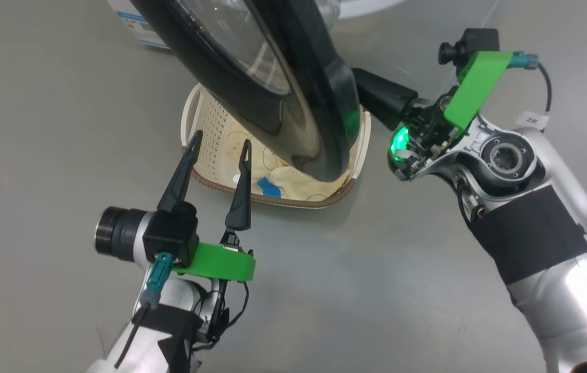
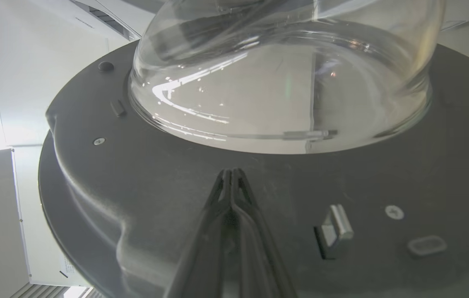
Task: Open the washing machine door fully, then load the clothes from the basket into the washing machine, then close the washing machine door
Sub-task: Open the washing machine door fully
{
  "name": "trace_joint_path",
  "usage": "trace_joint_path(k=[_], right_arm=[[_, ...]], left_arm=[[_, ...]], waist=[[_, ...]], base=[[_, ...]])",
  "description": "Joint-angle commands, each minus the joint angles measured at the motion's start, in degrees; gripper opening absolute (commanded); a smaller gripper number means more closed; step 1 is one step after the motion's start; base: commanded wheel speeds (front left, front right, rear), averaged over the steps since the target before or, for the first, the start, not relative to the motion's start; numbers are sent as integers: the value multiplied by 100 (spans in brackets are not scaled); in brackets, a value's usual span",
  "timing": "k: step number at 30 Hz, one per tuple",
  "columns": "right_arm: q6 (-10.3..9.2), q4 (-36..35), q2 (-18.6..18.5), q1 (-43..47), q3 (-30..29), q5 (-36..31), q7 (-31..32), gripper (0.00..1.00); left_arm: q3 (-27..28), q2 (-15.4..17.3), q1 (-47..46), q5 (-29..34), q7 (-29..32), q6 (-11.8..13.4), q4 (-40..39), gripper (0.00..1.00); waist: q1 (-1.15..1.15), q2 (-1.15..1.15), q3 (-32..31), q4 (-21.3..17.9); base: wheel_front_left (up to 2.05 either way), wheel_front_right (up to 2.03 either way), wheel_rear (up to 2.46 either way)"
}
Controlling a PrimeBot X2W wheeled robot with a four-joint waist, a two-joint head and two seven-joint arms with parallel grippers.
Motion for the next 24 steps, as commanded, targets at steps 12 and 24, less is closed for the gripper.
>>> trace_joint_path(k=[12, 24], right_arm=[[-15, -536, 174, 275, 1003, 401, -264, 0], [-15, -543, -51, 347, 781, 624, -1278, 0]], left_arm=[[217, 80, 69, -3, -39, -20, -116, 100], [324, 80, 162, 18, -39, -41, -60, 100]], waist=[[0, 0, -139, 14], [0, 0, -278, -86]], base=[[0, 0, 0], [0, 0, 0]])
